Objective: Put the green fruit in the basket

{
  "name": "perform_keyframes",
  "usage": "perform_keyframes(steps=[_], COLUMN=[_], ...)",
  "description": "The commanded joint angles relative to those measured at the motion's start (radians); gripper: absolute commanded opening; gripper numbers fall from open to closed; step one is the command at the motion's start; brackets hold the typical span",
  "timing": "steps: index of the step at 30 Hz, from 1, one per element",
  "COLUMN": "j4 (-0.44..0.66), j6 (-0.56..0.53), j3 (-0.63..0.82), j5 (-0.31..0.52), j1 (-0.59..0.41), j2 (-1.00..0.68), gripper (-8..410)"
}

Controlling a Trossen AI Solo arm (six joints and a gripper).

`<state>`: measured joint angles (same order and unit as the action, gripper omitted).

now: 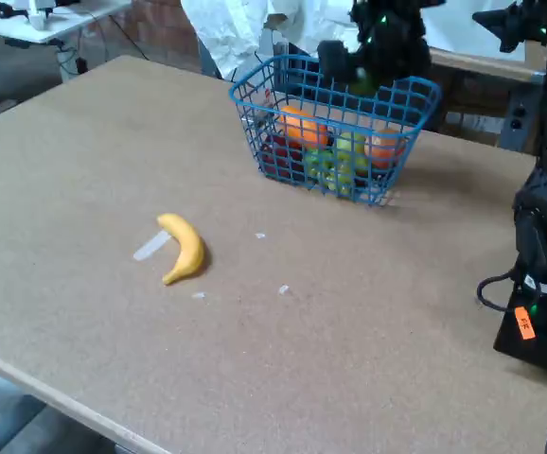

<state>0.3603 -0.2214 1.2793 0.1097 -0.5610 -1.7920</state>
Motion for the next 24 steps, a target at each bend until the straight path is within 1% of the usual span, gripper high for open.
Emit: perform_keyframes(steps=[1, 5, 11, 13, 15, 16, 24], j4=[-0.079, -0.097, -0.103, -0.103, -0.105, -0.105, -0.112], j6=[-0.012, -0.012, -0.011, -0.012, -0.013, -0.013, -0.014], j3=[0.001, 0.001, 0.001, 0.001, 0.001, 0.001, 0.001], j5=[-0.018, -0.017, -0.015, -0.015, -0.015, -0.015, -0.016], j1=[0.006, 0.007, 0.007, 0.007, 0.007, 0.007, 0.012], j2=[-0.047, -0.046, -0.046, -0.046, -0.046, -0.046, -0.009], gripper=[164, 242, 378, 410, 390, 387, 388])
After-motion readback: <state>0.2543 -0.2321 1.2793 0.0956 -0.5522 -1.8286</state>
